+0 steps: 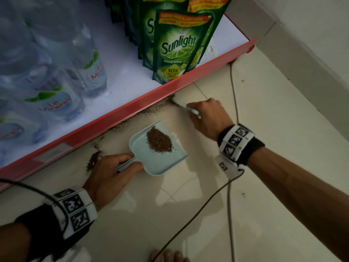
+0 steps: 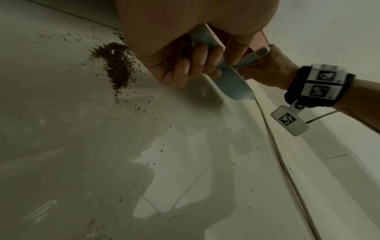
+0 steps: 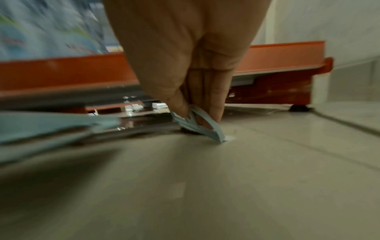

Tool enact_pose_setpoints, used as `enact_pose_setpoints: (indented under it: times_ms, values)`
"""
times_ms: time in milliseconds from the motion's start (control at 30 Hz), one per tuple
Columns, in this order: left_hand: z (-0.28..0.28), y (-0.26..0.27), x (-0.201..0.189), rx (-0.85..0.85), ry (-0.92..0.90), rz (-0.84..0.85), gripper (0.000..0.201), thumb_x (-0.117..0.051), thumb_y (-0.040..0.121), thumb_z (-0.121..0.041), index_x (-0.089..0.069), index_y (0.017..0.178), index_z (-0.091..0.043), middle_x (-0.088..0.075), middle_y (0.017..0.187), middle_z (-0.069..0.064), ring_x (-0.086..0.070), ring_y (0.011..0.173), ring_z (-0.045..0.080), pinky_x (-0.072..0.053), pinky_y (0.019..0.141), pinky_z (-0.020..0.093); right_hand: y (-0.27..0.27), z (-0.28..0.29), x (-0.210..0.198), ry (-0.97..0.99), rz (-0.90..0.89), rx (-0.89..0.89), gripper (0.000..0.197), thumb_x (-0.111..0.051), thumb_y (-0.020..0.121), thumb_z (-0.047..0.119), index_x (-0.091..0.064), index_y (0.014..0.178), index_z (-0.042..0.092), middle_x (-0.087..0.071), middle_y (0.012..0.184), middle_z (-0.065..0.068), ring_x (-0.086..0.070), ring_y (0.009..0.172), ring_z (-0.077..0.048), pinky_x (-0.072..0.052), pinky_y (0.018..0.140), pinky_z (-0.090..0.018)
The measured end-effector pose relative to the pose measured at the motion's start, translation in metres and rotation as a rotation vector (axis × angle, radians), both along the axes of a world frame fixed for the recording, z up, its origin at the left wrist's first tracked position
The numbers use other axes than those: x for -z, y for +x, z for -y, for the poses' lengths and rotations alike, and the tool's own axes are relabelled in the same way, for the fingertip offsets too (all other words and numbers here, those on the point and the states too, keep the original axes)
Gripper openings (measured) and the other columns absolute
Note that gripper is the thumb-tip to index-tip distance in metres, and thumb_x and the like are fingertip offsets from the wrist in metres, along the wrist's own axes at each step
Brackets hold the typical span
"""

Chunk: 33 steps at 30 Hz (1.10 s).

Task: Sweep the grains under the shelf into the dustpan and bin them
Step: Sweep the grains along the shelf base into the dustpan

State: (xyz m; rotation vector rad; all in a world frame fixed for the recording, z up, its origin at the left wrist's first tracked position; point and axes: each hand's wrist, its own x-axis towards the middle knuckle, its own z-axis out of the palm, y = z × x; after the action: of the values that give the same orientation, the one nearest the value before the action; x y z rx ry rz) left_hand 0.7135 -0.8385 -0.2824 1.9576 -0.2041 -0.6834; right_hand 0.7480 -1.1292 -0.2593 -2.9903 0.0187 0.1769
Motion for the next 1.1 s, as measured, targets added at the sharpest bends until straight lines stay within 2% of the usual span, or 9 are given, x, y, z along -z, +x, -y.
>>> enact_pose_setpoints:
  times_ms: [100,267,367,533,633,767,900,1000,1100]
  values:
    - [0.0,0.003,0.003,-0.01,-0.002,0.009,0.038,-0.069,0.087,-0.026,-0.056,0.066,0.002,-0.039,0.049,-0.007,-0.037,0.049,0.011,-0.031,0.05,0.025,-0.009,-0.006,-0.009,0.071,0.082,0.038,0.023,-0.046,0.095,0.015,-0.069,0.095,0.016,-0.065,0.067,-0.008,-0.056,0.057,-0.03,-0.053,0.064,-0.039]
    - [-0.003,0.007,0.004,-0.016,-0.012,0.031,0.044,-0.069,0.087,-0.036,-0.056,0.065,0.0,-0.04,0.05,-0.007,-0.036,0.047,0.008,-0.032,0.045,0.022,0.036,0.064,-0.007,-0.169,0.144,0.411,0.025,-0.045,0.096,0.015,-0.067,0.106,0.009,-0.064,0.1,-0.027,-0.058,0.093,-0.044,-0.037,0.068,-0.038]
    - [-0.005,0.013,0.006,-0.053,0.002,0.018,0.045,-0.068,0.087,-0.035,-0.048,0.059,-0.006,-0.035,0.051,-0.007,-0.032,0.046,0.008,-0.028,0.044,0.021,0.061,0.083,0.0,-0.163,0.064,0.506,0.026,-0.046,0.098,0.014,-0.063,0.114,0.003,-0.059,0.114,-0.028,-0.053,0.106,-0.045,-0.042,0.079,-0.044]
    - [-0.007,0.021,0.007,-0.077,0.004,0.006,0.043,-0.067,0.089,-0.032,-0.049,0.06,-0.006,-0.036,0.05,-0.009,-0.032,0.045,0.007,-0.027,0.049,0.023,0.067,0.041,0.007,-0.091,0.038,0.236,0.033,-0.046,0.098,0.015,-0.065,0.126,0.016,-0.066,0.12,-0.022,-0.058,0.104,-0.044,-0.042,0.081,-0.042]
    - [-0.006,0.02,0.005,-0.076,-0.005,0.006,0.042,-0.068,0.089,-0.03,-0.054,0.066,0.001,-0.038,0.05,-0.008,-0.034,0.046,0.007,-0.029,0.052,0.025,0.043,0.006,0.002,0.083,0.036,-0.09,0.033,-0.049,0.099,0.015,-0.066,0.127,0.017,-0.072,0.118,-0.007,-0.07,0.098,-0.029,-0.05,0.086,-0.029]
    - [-0.005,0.015,0.003,-0.066,0.024,0.018,0.043,-0.069,0.088,-0.032,-0.057,0.071,0.006,-0.04,0.052,-0.004,-0.036,0.048,0.01,-0.031,0.053,0.027,0.008,-0.004,-0.008,0.208,0.064,-0.239,0.031,-0.055,0.095,0.008,-0.07,0.121,0.013,-0.077,0.099,-0.006,-0.071,0.074,-0.022,-0.047,0.069,-0.02]
    - [-0.007,0.009,0.001,-0.043,0.038,0.028,0.043,-0.069,0.088,-0.028,-0.054,0.069,0.009,-0.038,0.052,-0.003,-0.034,0.046,0.008,-0.029,0.048,0.024,0.006,0.042,-0.013,0.116,0.268,0.052,0.029,-0.054,0.096,0.015,-0.071,0.119,0.014,-0.075,0.105,-0.014,-0.072,0.087,-0.034,-0.054,0.077,-0.034]
    - [-0.009,0.007,-0.001,-0.026,0.036,0.04,0.046,-0.068,0.088,-0.026,-0.052,0.07,0.013,-0.038,0.055,0.003,-0.035,0.049,0.011,-0.029,0.044,0.022,0.019,0.078,-0.012,-0.141,0.109,0.376,0.032,-0.048,0.094,0.014,-0.07,0.117,0.02,-0.069,0.1,-0.023,-0.062,0.09,-0.045,-0.054,0.078,-0.046]
    - [-0.01,0.004,-0.005,-0.015,0.036,0.047,0.045,-0.068,0.088,-0.026,-0.056,0.072,0.014,-0.039,0.055,0.006,-0.038,0.05,0.014,-0.031,0.048,0.024,0.014,0.065,-0.005,-0.173,-0.024,0.404,0.03,-0.048,0.093,0.012,-0.069,0.114,0.017,-0.064,0.099,-0.026,-0.061,0.09,-0.044,-0.052,0.076,-0.044]
